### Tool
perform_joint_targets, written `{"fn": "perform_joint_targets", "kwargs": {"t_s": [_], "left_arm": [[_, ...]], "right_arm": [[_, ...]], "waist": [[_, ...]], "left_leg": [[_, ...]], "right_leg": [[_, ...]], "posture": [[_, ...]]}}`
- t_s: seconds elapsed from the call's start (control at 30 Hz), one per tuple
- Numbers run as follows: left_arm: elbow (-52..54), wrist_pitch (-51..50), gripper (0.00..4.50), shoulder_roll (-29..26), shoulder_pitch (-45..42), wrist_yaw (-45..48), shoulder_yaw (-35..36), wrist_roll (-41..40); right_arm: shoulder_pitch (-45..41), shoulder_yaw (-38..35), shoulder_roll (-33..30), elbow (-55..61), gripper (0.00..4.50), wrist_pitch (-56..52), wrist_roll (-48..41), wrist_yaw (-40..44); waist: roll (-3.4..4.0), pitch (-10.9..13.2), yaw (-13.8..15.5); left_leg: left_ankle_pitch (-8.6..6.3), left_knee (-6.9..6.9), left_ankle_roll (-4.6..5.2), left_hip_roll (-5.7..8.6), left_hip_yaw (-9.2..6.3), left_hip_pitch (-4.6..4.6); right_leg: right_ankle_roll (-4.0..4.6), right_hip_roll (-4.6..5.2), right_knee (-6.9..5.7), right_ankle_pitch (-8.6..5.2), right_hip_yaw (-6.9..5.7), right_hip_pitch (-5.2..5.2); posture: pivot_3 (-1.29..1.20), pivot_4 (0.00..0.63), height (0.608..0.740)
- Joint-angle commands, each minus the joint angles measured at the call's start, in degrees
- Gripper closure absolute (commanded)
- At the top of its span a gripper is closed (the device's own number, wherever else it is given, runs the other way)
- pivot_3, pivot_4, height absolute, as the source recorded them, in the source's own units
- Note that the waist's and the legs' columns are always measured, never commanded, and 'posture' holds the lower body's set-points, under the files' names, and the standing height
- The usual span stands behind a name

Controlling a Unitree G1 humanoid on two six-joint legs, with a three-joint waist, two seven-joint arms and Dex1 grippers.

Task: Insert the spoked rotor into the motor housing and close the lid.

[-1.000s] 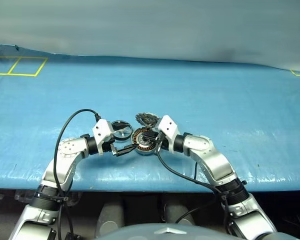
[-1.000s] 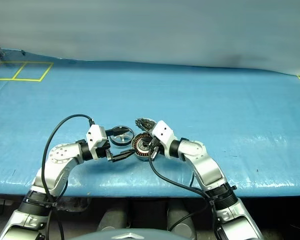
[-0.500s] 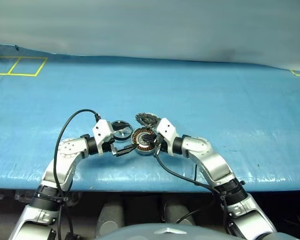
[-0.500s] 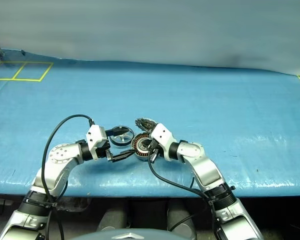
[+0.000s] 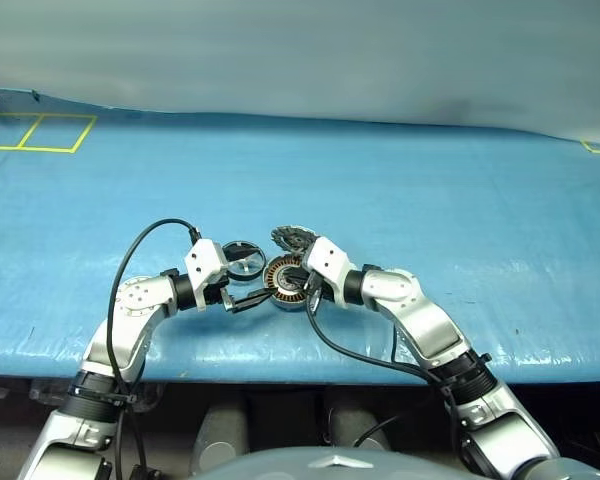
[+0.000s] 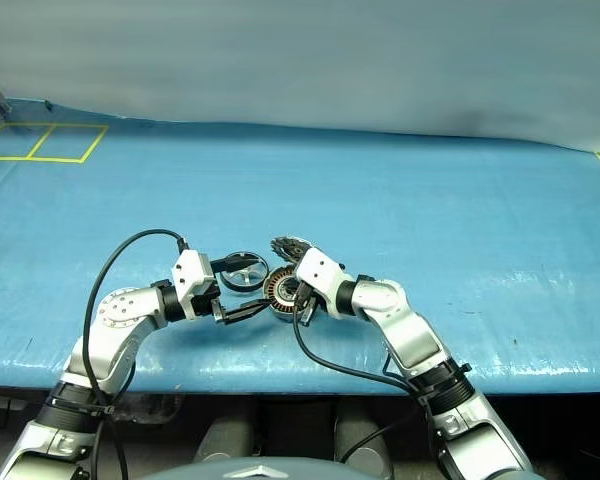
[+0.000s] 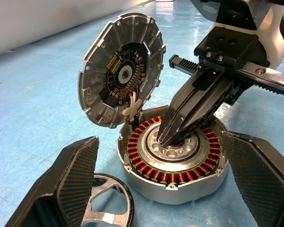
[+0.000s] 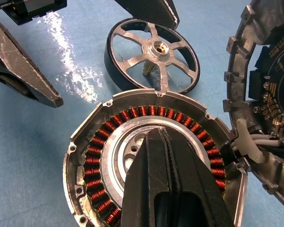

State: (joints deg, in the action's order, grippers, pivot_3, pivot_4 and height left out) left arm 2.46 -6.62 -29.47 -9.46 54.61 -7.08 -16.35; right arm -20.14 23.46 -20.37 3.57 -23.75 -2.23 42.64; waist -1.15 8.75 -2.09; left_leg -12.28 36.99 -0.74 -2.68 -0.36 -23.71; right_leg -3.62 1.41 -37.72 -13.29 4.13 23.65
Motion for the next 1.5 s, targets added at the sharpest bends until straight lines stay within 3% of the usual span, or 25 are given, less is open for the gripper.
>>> {"fn": "perform_joint_targets", "kwargs": {"t_s": [0.03,1.27,1.5], "left_arm": [[0.66,1.39,0.0,-0.28,0.04,-0.42,1.65,-0.15],[1.61,0.46,0.0,-0.71,-0.13,-0.22,1.65,-0.47],[1.17,0.61,0.0,-0.68,-0.47,-0.02,1.62,-0.47]], "right_arm": [[1.39,3.04,-1.96,-3.58,4.47,-1.36,3.15,1.07],[6.04,6.43,-1.47,-11.02,4.47,0.69,8.67,-2.19],[7.1,2.48,0.42,-8.09,4.47,0.69,5.27,-3.29]], "waist": [[-0.01,-0.03,0.01],[-0.24,-1.18,-0.02],[-0.34,-1.32,0.0]], "left_leg": [[0.0,0.0,0.0,0.0,0.0,0.03],[-0.06,-0.1,-0.08,-0.04,0.0,0.43],[-0.07,-0.22,-0.09,-0.05,0.05,0.47]], "right_leg": [[0.0,0.0,0.0,0.0,0.0,-0.02],[0.07,0.14,0.14,-0.06,-0.05,-0.07],[0.08,0.24,0.25,-0.07,-0.05,-0.08]], "posture": [[0.0,0.15,0.74],[0.0,0.15,0.74],[0.0,0.15,0.74]]}}
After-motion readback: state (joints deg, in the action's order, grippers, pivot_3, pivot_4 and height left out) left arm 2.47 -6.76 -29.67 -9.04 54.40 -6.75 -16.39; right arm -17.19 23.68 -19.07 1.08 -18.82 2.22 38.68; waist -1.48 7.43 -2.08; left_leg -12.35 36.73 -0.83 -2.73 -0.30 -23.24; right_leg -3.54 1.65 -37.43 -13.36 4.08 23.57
